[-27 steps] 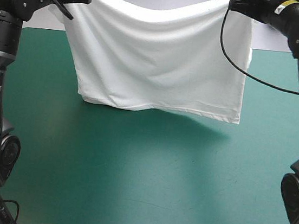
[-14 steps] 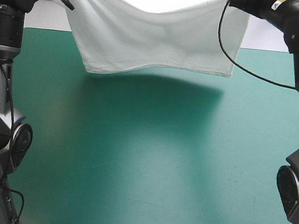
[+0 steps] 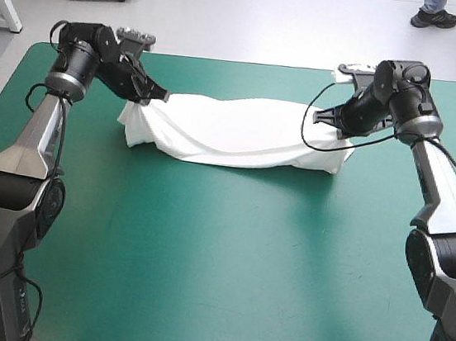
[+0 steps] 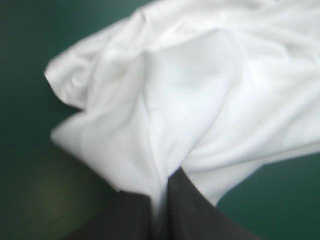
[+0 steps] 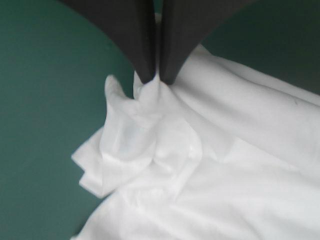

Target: Fold the cloth

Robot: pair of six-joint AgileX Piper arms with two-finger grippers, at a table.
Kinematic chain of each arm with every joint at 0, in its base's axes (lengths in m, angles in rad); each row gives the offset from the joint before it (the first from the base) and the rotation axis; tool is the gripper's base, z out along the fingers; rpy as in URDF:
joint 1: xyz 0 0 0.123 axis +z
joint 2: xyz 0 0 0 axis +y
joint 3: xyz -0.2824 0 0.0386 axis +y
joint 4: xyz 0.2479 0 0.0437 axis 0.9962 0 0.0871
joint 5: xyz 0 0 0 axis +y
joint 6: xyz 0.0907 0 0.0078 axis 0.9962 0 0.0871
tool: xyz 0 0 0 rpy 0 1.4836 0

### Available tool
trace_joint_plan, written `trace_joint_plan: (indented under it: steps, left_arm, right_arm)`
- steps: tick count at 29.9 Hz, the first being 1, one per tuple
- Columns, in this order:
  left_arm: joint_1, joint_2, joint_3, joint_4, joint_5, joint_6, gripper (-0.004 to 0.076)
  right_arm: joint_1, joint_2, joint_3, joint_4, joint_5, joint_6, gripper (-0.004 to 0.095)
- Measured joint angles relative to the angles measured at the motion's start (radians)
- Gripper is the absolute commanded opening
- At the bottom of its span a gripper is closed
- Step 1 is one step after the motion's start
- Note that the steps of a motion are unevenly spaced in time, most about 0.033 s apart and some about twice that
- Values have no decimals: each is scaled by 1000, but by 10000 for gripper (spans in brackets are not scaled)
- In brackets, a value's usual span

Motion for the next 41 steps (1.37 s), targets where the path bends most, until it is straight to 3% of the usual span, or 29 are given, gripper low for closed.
trace_joint_plan:
  steps: [14, 22, 25, 28, 32, 35, 41]
  left_arm:
    - [1, -466, 797, -16, -22, 14, -9]
    - [1, -615, 1046, -24, -30, 14, -8]
    - [1, -617, 1107, -24, -37, 14, 30]
    - [1, -617, 1139, -26, -41, 15, 163]
    - [1, -618, 1148, -26, -41, 15, 444]
    - [1, -619, 1149, -24, -41, 16, 570]
    - [1, -619, 1097, -22, -64, -16, 566]
  right_arm:
    - [0, -369, 696, -29, -30, -22, -19]
    - [0, -449, 977, -4, -76, -44, -19]
    - [0, -472, 1035, 2, -106, -48, 3]
    - [0, -497, 1059, 6, -133, -48, 171]
    - [0, -530, 1064, 20, -179, -50, 584]
    - [-1, -557, 1062, 23, -224, -50, 818]
    - [-1, -608, 978, -23, -248, -25, 844]
